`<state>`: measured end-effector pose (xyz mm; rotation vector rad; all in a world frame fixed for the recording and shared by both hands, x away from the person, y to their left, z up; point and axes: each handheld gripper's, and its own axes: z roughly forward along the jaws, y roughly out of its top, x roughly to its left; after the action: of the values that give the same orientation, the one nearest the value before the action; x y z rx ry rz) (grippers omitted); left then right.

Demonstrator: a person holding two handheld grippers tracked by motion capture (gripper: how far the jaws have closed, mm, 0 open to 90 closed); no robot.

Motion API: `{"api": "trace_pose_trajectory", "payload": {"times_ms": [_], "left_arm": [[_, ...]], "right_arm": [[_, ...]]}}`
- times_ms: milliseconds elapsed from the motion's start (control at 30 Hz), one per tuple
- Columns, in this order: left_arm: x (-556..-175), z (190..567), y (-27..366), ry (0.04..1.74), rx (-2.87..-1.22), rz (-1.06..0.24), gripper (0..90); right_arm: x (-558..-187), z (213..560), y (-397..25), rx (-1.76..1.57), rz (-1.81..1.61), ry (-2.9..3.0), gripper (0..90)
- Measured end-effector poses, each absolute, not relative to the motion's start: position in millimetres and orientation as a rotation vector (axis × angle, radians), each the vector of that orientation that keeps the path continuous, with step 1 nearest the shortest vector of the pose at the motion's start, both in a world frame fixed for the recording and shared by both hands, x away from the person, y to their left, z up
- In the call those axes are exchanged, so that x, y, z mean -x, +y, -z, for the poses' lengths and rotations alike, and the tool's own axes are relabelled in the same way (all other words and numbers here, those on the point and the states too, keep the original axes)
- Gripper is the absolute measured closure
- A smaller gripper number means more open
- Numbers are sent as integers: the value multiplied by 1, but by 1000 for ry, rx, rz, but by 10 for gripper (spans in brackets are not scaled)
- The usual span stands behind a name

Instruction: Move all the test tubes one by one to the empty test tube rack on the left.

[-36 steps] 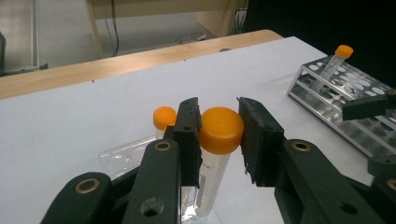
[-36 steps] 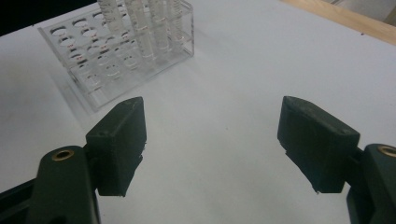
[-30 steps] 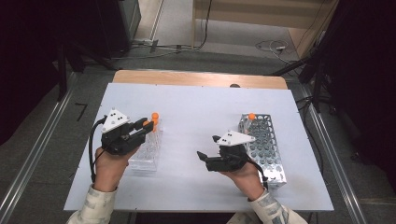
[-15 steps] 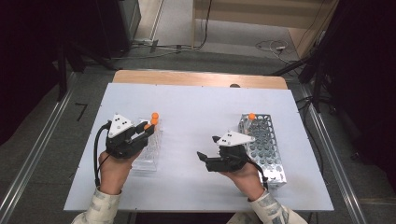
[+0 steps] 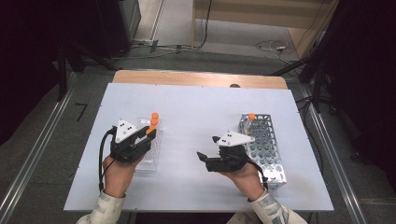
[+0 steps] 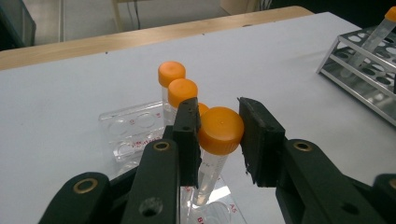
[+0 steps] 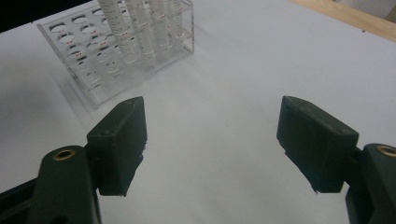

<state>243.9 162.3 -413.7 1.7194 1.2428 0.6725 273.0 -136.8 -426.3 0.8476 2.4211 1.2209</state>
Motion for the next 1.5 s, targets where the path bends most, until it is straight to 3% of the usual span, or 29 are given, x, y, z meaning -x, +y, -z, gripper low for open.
{"api": "trace_pose_trajectory", "payload": {"times_ms": [200, 500, 567, 667, 867, 1500], "left_arm": [[-243, 416, 163, 1252, -1720, -677, 684], [-241, 415, 163, 1249, -1704, -680, 596], [-240, 413, 163, 1251, -1694, -682, 554], [-238, 410, 166, 1259, -1665, -637, 422], [-235, 406, 169, 1274, -1618, -650, 307], [-234, 404, 172, 1265, -1589, -642, 289]], "right_arm": [[-273, 427, -137, -844, -1222, 2422, 225], [-273, 426, -137, -851, -1226, 2411, 225], [-273, 425, -139, -852, -1230, 2406, 226], [-274, 424, -142, -860, -1230, 2392, 231], [-277, 416, -157, -896, -1238, 2337, 237], [-301, 403, -223, -1072, -1201, 2146, 252]]}}
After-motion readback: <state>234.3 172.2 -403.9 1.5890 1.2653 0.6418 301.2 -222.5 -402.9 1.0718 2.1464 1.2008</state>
